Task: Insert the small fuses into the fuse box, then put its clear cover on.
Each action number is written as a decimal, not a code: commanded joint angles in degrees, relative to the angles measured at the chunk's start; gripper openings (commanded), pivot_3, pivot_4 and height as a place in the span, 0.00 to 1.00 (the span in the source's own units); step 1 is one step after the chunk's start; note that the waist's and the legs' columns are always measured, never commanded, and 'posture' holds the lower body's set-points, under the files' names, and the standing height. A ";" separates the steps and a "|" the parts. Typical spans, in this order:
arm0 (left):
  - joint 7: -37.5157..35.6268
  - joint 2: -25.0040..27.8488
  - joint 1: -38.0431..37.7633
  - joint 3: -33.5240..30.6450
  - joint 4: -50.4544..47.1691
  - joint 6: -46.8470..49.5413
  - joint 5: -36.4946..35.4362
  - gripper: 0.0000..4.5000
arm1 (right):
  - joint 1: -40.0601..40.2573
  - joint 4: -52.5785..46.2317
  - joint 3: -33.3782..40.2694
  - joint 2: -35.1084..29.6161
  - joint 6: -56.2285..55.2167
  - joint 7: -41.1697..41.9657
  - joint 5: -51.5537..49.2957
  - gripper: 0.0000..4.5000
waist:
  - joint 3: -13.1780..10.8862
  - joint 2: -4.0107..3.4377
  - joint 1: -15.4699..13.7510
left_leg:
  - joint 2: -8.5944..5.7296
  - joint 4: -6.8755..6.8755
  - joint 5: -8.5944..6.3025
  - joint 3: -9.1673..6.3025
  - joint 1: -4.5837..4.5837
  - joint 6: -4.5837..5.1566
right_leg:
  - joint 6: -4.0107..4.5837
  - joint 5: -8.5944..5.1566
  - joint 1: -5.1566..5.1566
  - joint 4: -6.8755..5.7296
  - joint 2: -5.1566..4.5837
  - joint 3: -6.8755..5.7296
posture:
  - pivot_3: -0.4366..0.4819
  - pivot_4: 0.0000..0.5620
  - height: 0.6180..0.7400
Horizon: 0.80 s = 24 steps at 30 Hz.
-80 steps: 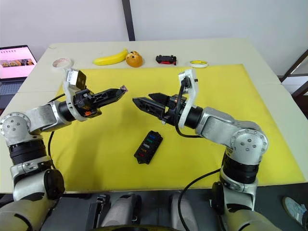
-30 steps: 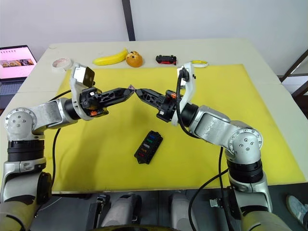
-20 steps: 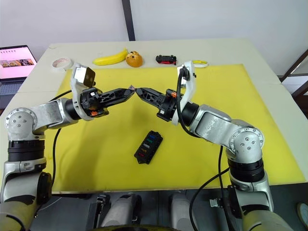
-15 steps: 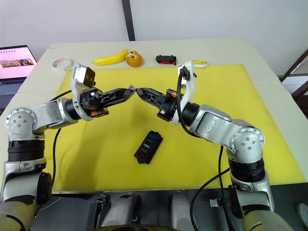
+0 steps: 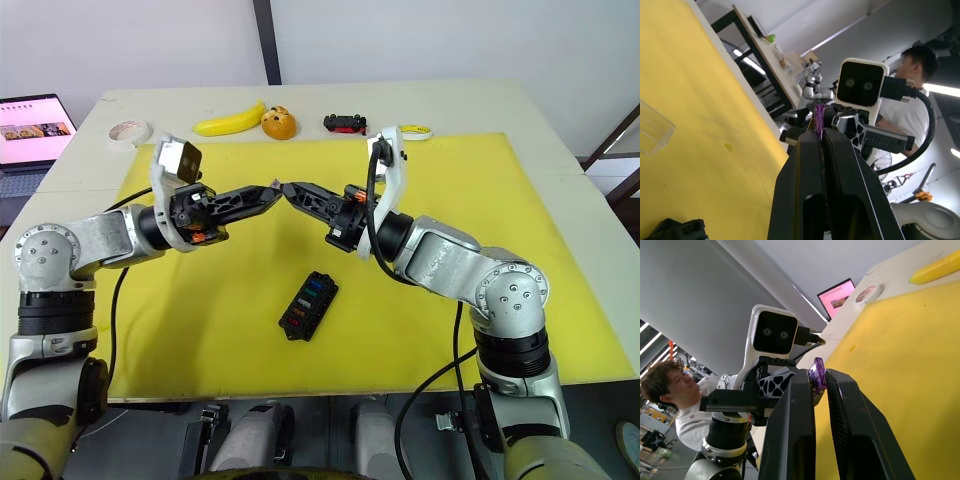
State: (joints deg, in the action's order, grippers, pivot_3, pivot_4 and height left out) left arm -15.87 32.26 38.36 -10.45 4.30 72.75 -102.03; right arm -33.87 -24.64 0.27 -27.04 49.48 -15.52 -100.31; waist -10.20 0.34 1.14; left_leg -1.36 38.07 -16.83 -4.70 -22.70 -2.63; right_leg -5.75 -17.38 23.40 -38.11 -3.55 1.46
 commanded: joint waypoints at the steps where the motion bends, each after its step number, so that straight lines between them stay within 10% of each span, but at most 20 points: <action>1: -0.52 0.22 1.28 -0.56 -1.22 -0.95 -1.88 0.00 | -1.59 -1.23 -0.14 0.22 -0.92 0.74 -0.98 0.11 | 0.00 0.00 0.01 | 0.00 0.00 0.00 0.00 0.00 0.00 | 0.00 0.00 0.00 0.00 0.00 0.00 | 0.48 0.27 1.00; 24: -0.58 0.21 1.31 0.34 -2.40 -1.35 -3.13 0.00 | -1.12 -1.03 -0.52 -0.83 -0.25 0.33 -1.41 0.11 | 0.00 0.00 0.00 | 0.00 0.00 0.00 0.00 0.00 0.00 | 0.00 0.00 0.00 0.00 0.00 0.00 | 0.48 0.27 1.00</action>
State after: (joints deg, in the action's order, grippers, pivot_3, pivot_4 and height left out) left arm -15.82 32.25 38.40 -9.85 4.11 72.04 -103.19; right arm -34.47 -24.49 0.06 -27.61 49.45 -15.50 -100.57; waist -10.20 0.34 1.14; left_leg -1.36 38.07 -16.83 -4.70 -22.70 -2.63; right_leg -5.75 -17.38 23.40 -38.11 -3.55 1.46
